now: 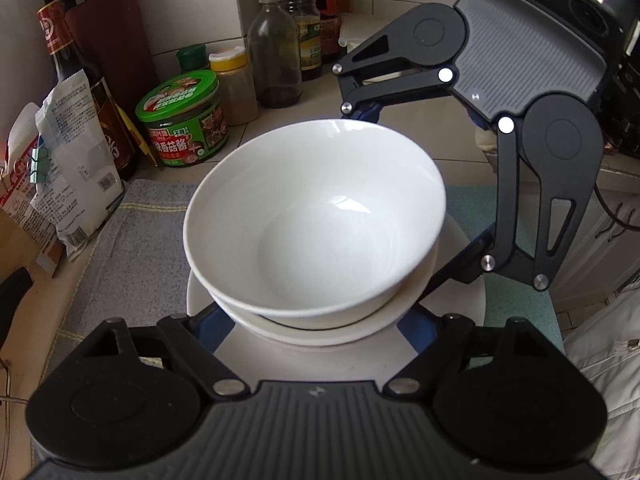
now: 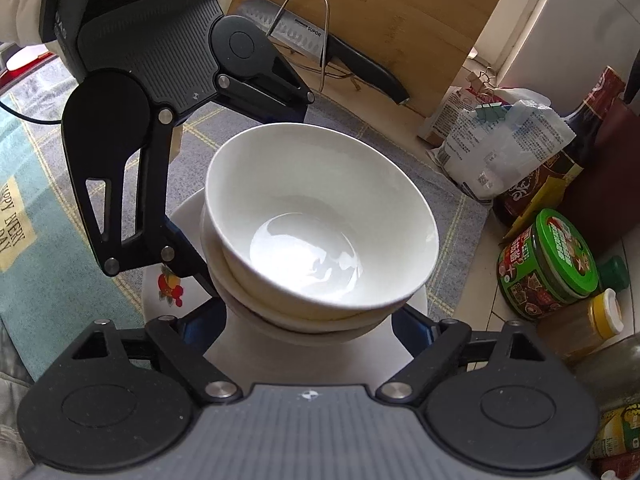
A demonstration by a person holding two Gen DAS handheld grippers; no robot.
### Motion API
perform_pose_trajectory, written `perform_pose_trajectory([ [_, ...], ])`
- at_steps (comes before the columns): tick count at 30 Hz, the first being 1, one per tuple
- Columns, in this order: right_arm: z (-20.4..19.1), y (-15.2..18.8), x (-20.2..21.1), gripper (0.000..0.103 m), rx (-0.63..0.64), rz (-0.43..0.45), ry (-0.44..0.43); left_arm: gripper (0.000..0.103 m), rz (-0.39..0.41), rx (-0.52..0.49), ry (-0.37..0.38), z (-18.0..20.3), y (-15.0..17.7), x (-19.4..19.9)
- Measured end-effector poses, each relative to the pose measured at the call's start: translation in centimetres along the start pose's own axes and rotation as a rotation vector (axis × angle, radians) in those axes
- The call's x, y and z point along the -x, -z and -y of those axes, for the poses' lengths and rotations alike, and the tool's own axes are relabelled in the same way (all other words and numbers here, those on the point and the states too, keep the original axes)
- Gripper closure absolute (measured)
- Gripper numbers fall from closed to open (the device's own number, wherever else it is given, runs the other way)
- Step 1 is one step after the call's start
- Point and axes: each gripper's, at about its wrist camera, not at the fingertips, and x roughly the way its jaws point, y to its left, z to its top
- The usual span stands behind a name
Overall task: Organize plates and bowls
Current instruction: 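Lower the bowl stack onto the fruit-print plate and open both tools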
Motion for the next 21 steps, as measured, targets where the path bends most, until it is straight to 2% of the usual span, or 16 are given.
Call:
perform_pose_trajectory([
  [9, -0.7, 0.1, 0.1, 0.009, -0.014, -0.007, 0.018, 0.016, 0.003, 0.004, -0.006, 0.3, 0.1, 0.2],
  [11, -0.8, 0.2, 0.1, 0.007, -0.023, -0.001, 0.02, 0.013, 0.005, 0.008, -0.019, 0.4, 0.2, 0.2],
  [13, -0.9, 0.2, 0.3, 0.0, -0.035, 0.008, 0.019, 0.007, 0.031, 0.006, -0.033, 0.8, 0.4, 0.7],
  [15, -1.3, 0.2, 0.7, 0.0, -0.047, 0.02, 0.028, 0.005, 0.053, 0.011, -0.061, 1.2, 0.7, 1.4],
  [17, -1.7, 0.2, 1.0, 0.0, -0.065, 0.017, 0.06, 0.005, 0.082, 0.041, -0.093, 1.6, 1.4, 2.5],
  [21, -2.7, 0.4, 2.1, 0.0, -0.177, 0.002, 0.17, 0.003, 0.125, 0.179, -0.168, 2.2, 3.4, 5.0],
])
